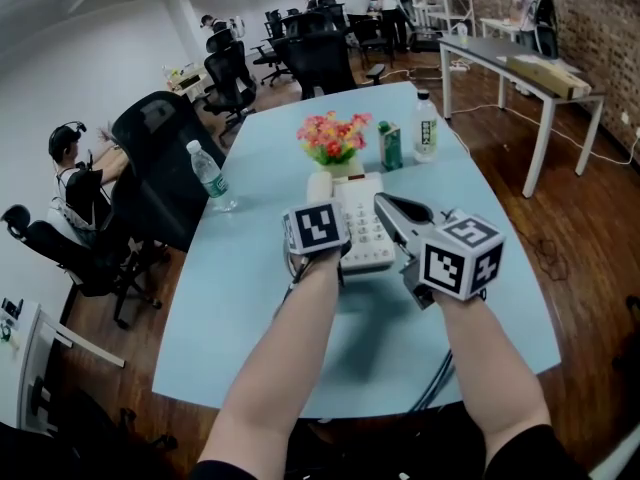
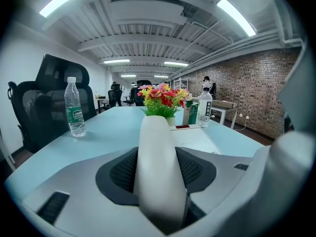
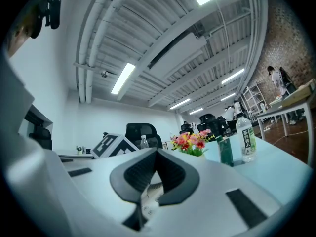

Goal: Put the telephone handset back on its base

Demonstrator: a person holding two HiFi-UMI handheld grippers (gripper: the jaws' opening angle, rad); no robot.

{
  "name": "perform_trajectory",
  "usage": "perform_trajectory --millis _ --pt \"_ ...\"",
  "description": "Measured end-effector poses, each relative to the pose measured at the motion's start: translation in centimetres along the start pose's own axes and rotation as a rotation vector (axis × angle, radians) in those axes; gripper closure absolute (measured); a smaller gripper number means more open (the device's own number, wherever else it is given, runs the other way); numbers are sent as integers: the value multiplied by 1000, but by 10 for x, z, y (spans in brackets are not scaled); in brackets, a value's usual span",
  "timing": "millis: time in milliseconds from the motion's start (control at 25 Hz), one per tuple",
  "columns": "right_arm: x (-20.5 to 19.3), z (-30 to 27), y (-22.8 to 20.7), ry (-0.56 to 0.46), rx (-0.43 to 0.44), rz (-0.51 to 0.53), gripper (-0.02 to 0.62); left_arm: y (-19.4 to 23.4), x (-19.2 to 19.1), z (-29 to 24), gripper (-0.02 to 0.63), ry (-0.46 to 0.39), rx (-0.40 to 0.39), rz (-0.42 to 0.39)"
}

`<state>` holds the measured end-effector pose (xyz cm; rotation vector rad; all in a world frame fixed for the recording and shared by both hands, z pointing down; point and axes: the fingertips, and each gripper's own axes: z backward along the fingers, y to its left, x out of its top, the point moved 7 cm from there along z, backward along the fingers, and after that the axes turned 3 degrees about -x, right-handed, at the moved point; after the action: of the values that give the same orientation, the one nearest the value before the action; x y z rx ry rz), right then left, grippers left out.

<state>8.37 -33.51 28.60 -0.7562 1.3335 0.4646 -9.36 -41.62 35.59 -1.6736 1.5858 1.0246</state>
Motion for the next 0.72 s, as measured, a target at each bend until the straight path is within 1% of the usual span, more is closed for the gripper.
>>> perform_trajectory --millis 160,280,320,400,480,520,600,720 --pt "-1 0 -2 1 -5 -2 578 2 -3 -2 387 55 27 24" --pt "-3 -1 -2 8 -2 -2 578 1 -1 1 382 52 25 36" --pt "-4 -1 -1 9 -2 -1 578 1 0 3 378 51 20 38" --pt "-4 -1 0 10 -2 -1 578 -2 0 7 342 58 -6 46" --pt "-4 -2 -1 10 -5 -3 578 -5 2 12 336 57 -47 71" --pt "-3 -1 -1 8 -6 -5 578 -6 4 15 319 44 -77 88" --pt "-2 0 -1 5 -7 -7 578 -8 11 26 319 -20 -143 114" --pt "-1 1 -2 2 -6 -9 578 -1 16 53 319 -105 -201 122"
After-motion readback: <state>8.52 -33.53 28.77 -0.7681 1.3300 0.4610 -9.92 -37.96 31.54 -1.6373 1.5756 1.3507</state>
